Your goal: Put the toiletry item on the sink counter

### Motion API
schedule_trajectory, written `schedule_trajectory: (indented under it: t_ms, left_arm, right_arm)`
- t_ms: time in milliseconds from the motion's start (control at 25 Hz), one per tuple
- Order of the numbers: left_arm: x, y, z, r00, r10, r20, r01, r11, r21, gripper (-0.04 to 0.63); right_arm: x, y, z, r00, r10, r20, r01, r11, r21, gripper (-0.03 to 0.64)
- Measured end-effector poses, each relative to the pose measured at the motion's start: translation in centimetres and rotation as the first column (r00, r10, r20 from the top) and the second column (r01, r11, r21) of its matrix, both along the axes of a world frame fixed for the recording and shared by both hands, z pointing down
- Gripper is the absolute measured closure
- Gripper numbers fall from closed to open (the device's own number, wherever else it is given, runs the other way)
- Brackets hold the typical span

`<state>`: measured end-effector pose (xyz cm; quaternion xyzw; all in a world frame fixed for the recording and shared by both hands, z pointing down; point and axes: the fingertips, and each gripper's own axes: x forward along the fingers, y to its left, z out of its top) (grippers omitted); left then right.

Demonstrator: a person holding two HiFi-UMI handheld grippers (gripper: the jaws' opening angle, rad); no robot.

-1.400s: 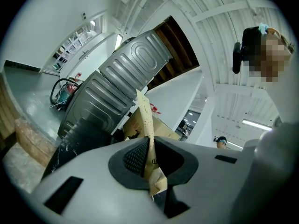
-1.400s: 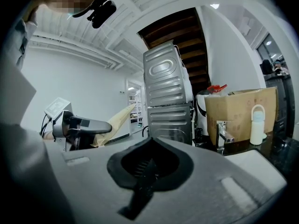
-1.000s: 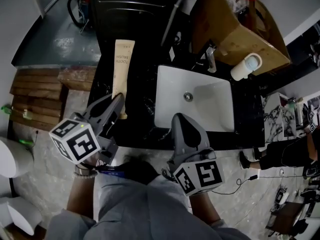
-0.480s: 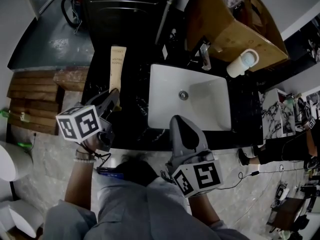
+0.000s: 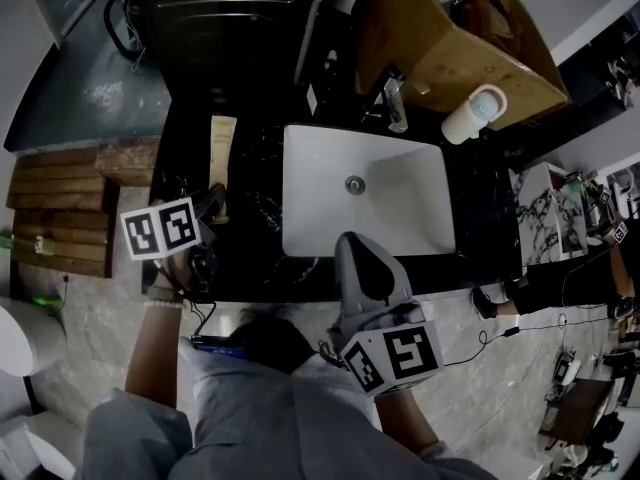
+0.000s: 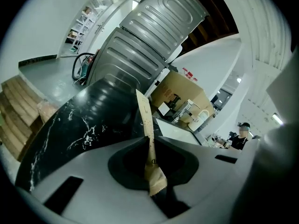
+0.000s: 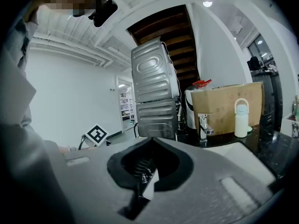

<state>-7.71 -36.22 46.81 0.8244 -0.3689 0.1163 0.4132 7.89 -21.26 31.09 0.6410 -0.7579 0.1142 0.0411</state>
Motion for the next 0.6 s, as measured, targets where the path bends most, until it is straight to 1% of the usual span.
schedule_trajectory:
  t_ms: [240,400,600]
  left_arm:
    - [0.3,-0.6,1.8,0.998,0.020,0.063,-0.018,1.000,-0.019,0.558]
    - [0.4,-1.0,2.0,0.996,0.019,0.090,-0.018,1.000,-0.020,0.558]
    - [0.5,-1.5,2.6,0.988,0.020,0.156,-0.014,0.999,-0.036,0.558]
  right_arm:
    - [0.3,0.0,0.3,1.000,0.010,-0.001,-0.010,1.000,-0.009,0.618]
    - [0.3,-0.1,0.3,1.000,0.010,-0.001,-0.010,1.000,-0.012,0.620]
    - [0.2,-0.1,0.4,1.000,0.011,0.000,-0.011,1.000,-0.012,0.620]
